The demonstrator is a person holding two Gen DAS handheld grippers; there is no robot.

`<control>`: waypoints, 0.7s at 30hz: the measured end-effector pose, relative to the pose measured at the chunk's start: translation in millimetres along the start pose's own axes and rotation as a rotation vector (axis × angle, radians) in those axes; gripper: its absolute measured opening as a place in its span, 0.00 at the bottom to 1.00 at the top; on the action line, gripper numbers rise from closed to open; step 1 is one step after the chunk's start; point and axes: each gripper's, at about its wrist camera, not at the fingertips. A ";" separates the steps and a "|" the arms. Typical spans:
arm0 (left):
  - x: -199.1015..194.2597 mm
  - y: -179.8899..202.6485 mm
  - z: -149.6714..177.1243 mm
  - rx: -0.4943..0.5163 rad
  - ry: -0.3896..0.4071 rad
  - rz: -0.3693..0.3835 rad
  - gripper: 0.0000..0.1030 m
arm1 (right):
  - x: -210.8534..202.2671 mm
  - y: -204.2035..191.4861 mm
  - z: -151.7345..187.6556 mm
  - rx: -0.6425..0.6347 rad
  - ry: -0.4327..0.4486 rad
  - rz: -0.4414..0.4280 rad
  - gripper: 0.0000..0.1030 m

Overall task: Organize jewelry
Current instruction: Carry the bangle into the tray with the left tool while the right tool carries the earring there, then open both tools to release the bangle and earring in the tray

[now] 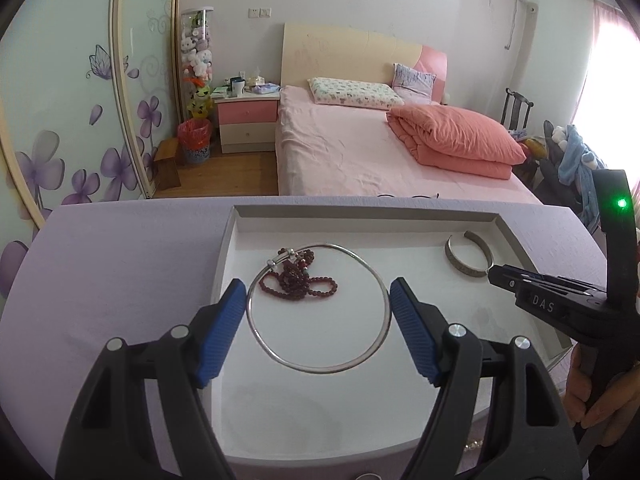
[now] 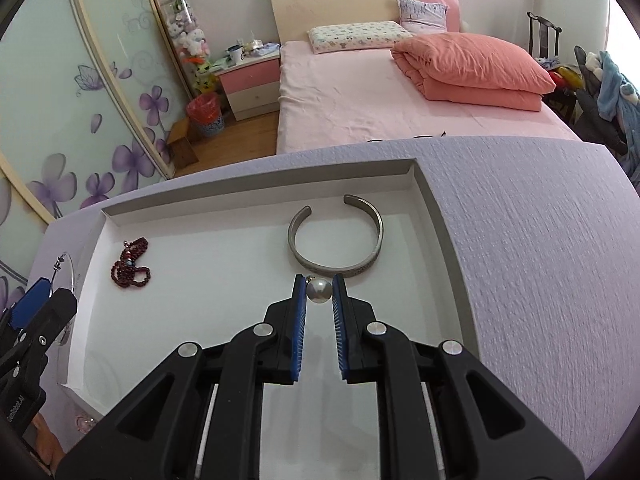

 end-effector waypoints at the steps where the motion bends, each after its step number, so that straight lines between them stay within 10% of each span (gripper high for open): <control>1: 1.4 -0.2 -0.7 -0.001 -0.004 0.001 0.71 | 1.5 1.6 -2.1 -0.001 0.001 0.006 0.14; 6: 8.1 -0.3 0.1 -0.001 -0.025 -0.002 0.71 | -5.5 3.3 1.2 0.012 0.007 -0.012 0.29; 21: 27.5 -2.8 -3.4 -0.026 -0.058 -0.023 0.71 | -14.6 12.9 5.9 0.016 0.039 0.009 0.30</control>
Point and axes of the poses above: each gripper's, at about its wrist camera, not at the fingertips, and x roughly the way its jaws point, y to its right, z to its underside, and after that the axes turned 4 degrees about x, right-handed
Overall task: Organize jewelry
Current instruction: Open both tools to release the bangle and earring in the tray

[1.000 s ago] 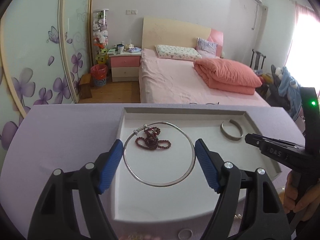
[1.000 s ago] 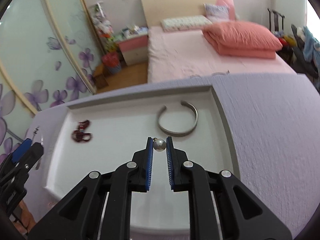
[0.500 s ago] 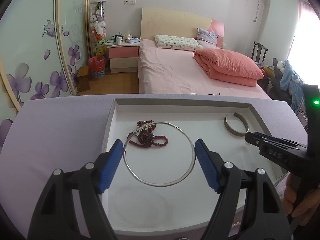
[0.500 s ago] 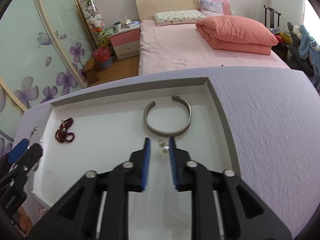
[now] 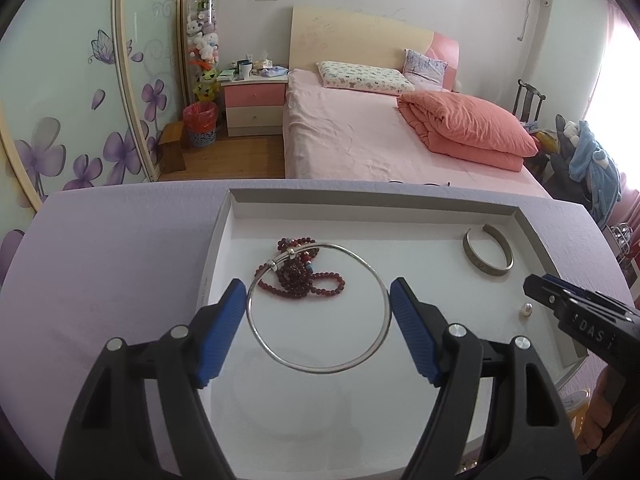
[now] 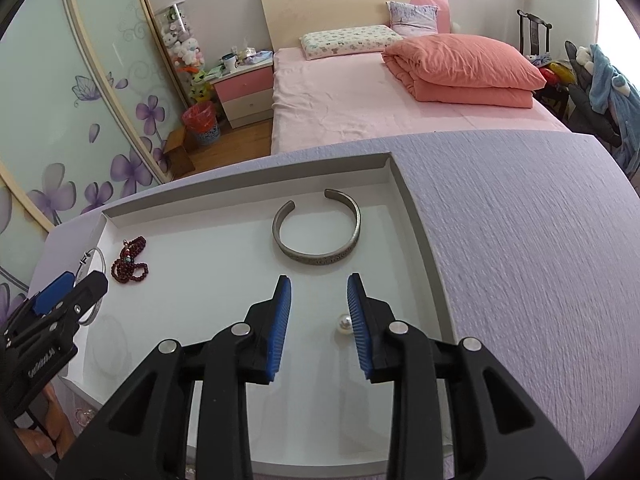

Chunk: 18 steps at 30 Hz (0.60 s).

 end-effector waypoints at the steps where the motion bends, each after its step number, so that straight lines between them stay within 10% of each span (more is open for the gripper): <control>1: 0.5 -0.5 -1.0 -0.005 -0.003 0.004 0.72 | -1.1 -0.2 0.0 -0.005 0.006 0.003 0.30; 5: -9.2 -8.0 -4.1 -0.041 0.022 0.016 0.86 | -10.7 1.8 3.5 -0.029 0.046 0.020 0.30; 18: -93.4 -52.5 28.9 -0.089 0.145 -0.008 0.88 | -76.2 21.8 37.0 -0.049 0.162 -0.029 0.48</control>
Point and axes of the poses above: each gripper's, at about its wrist camera, not at the fingertips, and x roughly the way its jaws point, y to its right, z to its underside, and after that the axes turned 4 degrees about x, right-handed
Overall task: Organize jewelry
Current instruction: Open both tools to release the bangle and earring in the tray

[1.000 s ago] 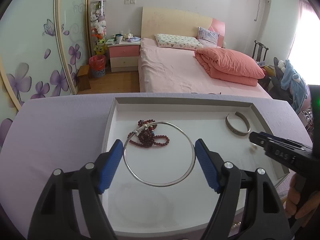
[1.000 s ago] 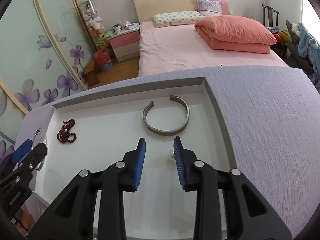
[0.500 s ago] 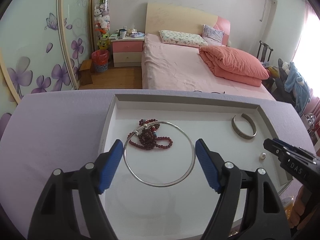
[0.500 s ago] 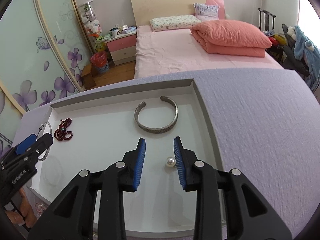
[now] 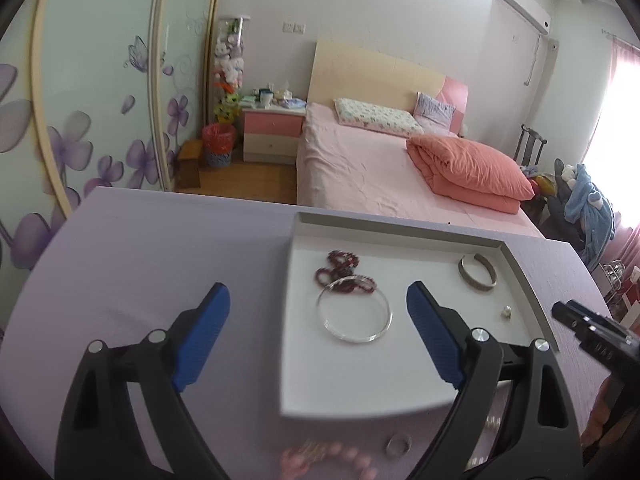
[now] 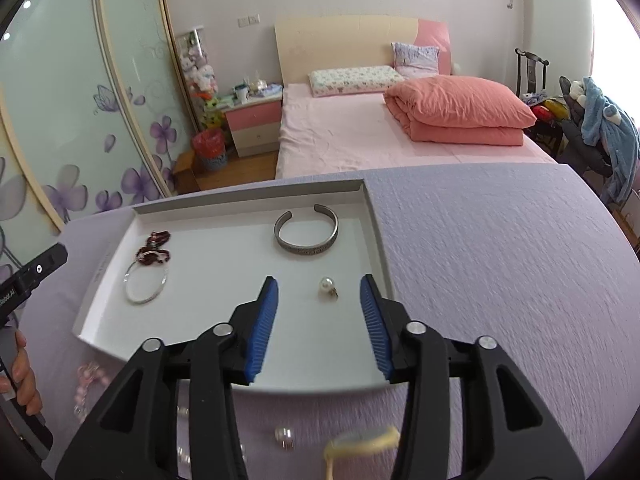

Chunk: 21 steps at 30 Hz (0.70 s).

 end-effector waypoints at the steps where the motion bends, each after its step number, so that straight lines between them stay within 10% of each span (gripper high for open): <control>1: -8.5 -2.6 4.4 0.000 0.009 -0.003 0.89 | -5.5 0.3 3.5 -0.002 0.009 -0.001 0.50; 21: -121.4 -3.1 124.2 0.110 0.081 -0.008 0.98 | -68.6 -32.0 114.3 -0.146 -0.014 -0.125 0.65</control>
Point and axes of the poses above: each gripper's, at about its wrist camera, not at the fingertips, and x roughly the way its jaws point, y to its right, z to its underside, and after that the axes turned 4 degrees about x, right-handed
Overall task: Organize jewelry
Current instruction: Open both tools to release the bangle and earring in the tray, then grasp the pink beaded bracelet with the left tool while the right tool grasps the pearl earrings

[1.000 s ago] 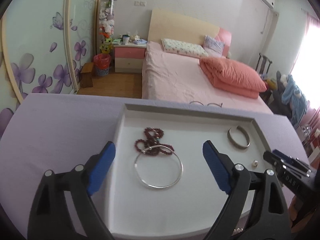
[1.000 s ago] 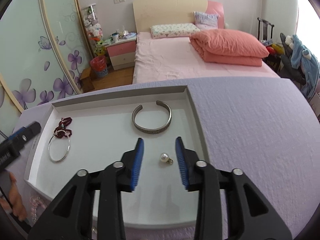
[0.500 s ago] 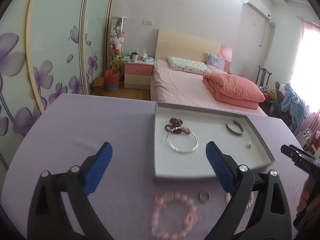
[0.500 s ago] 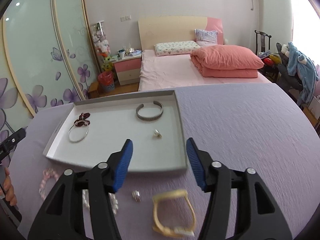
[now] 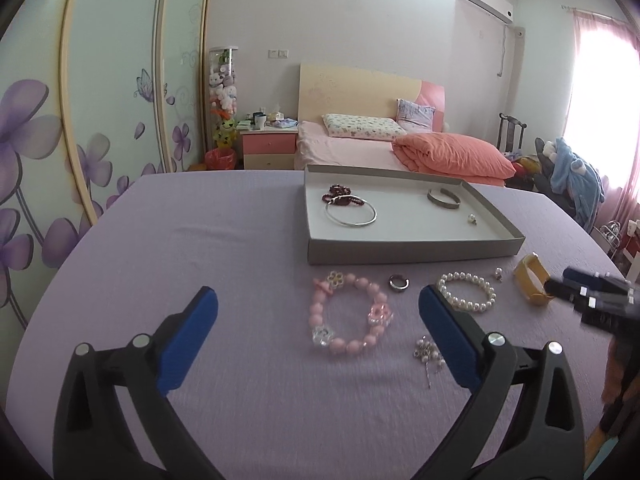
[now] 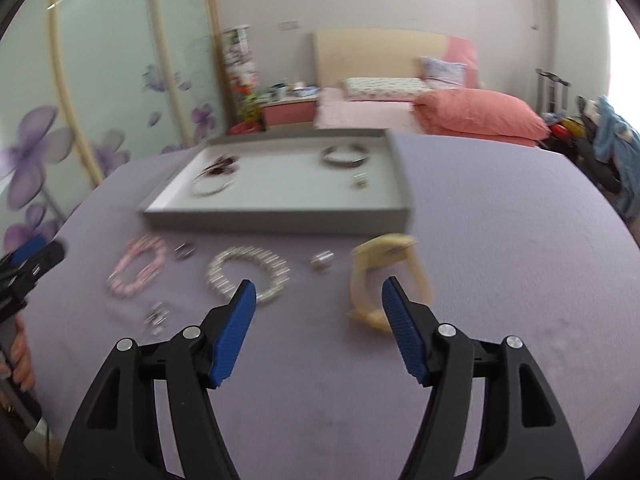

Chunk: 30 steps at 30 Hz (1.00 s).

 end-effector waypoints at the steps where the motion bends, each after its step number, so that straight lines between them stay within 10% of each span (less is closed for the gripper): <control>1: -1.3 -2.9 0.7 -0.008 0.002 -0.006 0.98 | -0.2 -7.1 4.9 -0.010 -0.008 -0.015 0.65; 9: -1.6 -34.0 -14.4 -0.089 0.013 -0.066 0.98 | 18.4 -79.9 33.3 -0.104 -0.083 -0.115 0.63; 21: 5.6 -64.4 -16.6 -0.141 -0.013 -0.095 0.98 | 51.6 -118.1 35.3 -0.152 -0.171 -0.033 0.45; 25: 10.3 -64.1 -14.7 -0.133 -0.029 -0.099 0.98 | 49.1 -127.2 39.7 -0.197 -0.168 -0.056 0.11; 30: 18.4 -60.8 -12.2 -0.121 -0.062 -0.087 0.98 | 45.5 -114.7 39.0 -0.165 -0.177 -0.071 0.02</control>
Point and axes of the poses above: each gripper's, at about its wrist camera, not at the fingertips, and x roughly the way its jaws point, y to its right, z to its underside, and after that the axes turned 4 degrees about x, right-handed
